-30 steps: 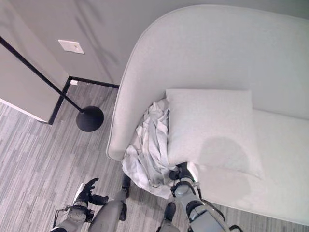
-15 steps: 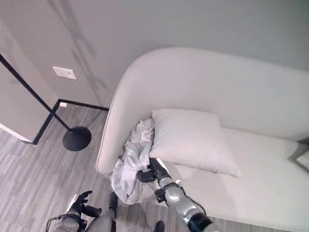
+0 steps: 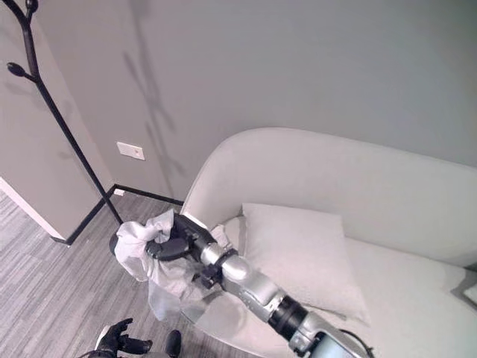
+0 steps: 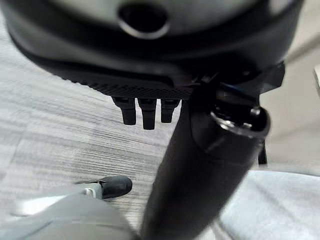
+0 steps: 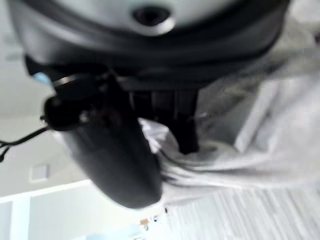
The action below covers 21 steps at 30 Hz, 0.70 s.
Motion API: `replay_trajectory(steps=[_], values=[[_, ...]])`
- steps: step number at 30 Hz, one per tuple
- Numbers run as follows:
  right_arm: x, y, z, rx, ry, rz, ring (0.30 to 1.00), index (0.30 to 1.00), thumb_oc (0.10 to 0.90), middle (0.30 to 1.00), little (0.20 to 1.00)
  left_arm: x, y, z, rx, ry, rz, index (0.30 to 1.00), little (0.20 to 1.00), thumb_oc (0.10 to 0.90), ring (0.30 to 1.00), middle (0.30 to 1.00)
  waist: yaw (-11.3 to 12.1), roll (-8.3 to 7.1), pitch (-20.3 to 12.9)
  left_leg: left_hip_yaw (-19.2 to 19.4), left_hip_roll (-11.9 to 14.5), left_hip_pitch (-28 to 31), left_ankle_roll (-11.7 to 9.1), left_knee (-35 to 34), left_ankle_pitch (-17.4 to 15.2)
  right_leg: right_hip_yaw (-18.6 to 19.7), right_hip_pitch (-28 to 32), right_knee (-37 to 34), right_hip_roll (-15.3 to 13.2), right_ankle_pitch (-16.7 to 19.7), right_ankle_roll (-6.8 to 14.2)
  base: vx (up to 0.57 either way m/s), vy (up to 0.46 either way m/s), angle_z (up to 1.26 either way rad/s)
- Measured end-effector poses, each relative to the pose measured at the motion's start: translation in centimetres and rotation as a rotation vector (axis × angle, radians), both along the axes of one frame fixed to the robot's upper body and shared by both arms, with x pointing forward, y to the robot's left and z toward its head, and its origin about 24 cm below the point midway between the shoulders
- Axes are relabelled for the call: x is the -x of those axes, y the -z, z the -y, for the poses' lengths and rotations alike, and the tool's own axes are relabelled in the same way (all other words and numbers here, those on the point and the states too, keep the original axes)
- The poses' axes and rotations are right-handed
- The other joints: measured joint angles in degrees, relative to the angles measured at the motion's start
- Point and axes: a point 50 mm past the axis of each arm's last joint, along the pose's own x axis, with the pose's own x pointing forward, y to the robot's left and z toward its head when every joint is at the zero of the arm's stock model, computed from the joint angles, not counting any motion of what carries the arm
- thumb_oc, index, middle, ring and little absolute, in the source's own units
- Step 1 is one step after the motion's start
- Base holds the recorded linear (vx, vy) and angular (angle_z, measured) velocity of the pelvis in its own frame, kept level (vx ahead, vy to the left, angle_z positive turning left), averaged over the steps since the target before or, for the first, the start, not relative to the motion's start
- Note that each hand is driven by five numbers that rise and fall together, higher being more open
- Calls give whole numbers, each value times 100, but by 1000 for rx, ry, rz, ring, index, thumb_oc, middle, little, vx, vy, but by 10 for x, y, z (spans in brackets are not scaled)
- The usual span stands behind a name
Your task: Hang the clothes on the sofa on the clothes rack.
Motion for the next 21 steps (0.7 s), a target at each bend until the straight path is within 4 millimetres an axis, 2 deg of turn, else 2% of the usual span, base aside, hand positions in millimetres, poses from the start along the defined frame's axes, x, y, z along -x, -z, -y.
replay_trajectory(steps=[2, 4, 5, 7, 8, 9, 11, 13, 16, 19, 21], values=[[-23, -32, 21, 37, 89, 123, 300, 300, 400, 300, 300, -20, -14, 2, 46, -41, 122, 900, 900, 800, 900, 900, 19, 23, 15, -6, 3, 0, 4, -3, 0, -4, 4, 0, 3, 0, -1, 0, 0, 0], [-37, -54, 35, -37, 225, 185, 300, 300, 400, 300, 300, -41, -31, 3, 59, -24, 261, 900, 900, 800, 900, 900, 44, 15, 16, 1, 4, 37, -7, -9, 5, 3, 42, 0, 5, -5, -1, 0, 0, 0], [-39, -72, 42, -65, 268, 243, 300, 300, 400, 300, 300, -59, -47, 3, 63, -10, 355, 900, 900, 800, 900, 900, 24, 22, 29, 3, 1, 48, -2, -5, 1, 8, 51, 1, 4, -11, -4, 0, 0, 0], [-39, -92, 49, -58, 272, 321, 300, 300, 400, 300, 300, -79, -72, 1, 64, 6, 491, 900, 900, 800, 900, 900, 1, -10, 49, 6, 4, 75, 16, 2, 18, 7, 68, 1, 6, -21, -2, 10, 7, -2], [-40, -102, 51, -49, 271, 359, 300, 300, 400, 300, 300, -87, -84, -1, 60, 9, 551, 900, 900, 800, 900, 900, -38, -17, 54, 5, 3, 79, 16, 1, 19, 6, 73, 1, 5, -23, -1, 28, 15, -6], [-42, -119, 55, -53, 282, 418, 300, 300, 400, 300, 300, -99, -105, -4, 47, 7, 649, 900, 900, 800, 900, 900, -66, -35, 64, 24, 5, 95, 15, 2, 19, 15, 74, 1, 2, -24, 0, 23, 12, -4], [-39, -144, 62, -53, 274, 518, 300, 300, 400, 300, 300, -110, -134, -15, 0, -19, 790, 900, 900, 800, 900, 900, -99, -106, 123, 33, 8, 110, 11, 3, 13, 22, 78, 1, 2, -31, 2, 15, 6, -3], [-38, -159, 61, -81, 275, 573, 300, 300, 400, 300, 300, -114, -146, -28, -90, -29, 833, 900, 900, 800, 900, 900, -213, -156, 154, 43, 9, 129, 5, 3, 4, 28, 90, 0, -1, -36, 2, 33, 5, -3], [-34, -171, 59, -108, 262, 614, 300, 300, 400, 300, 300, -125, -164, -29, -198, -47, 906, 900, 900, 800, 900, 900, -273, -279, 230, 95, 23, 154, -2, 6, -1, 99, 82, 0, -2, -41, 0, 15, -2, -7], [-34, -184, 55, -120, 254, 656, 300, 300, 400, 300, 300, -135, -173, -19, -227, -8, 953, 900, 900, 800, 900, 900, -288, -299, 241, 129, 14, 154, 1, 5, -2, 142, 62, -1, -18, -36, 4, -6, 3, -7], [-32, -200, 50, -151, 249, 715, 300, 300, 400, 300, 300, -140, -180, -1, -190, 51, 995, 900, 900, 800, 900, 900, -342, -299, 240, 154, 14, 158, 2, 5, -3, 159, 53, 0, -23, -35, 5, 0, 3, -6]])
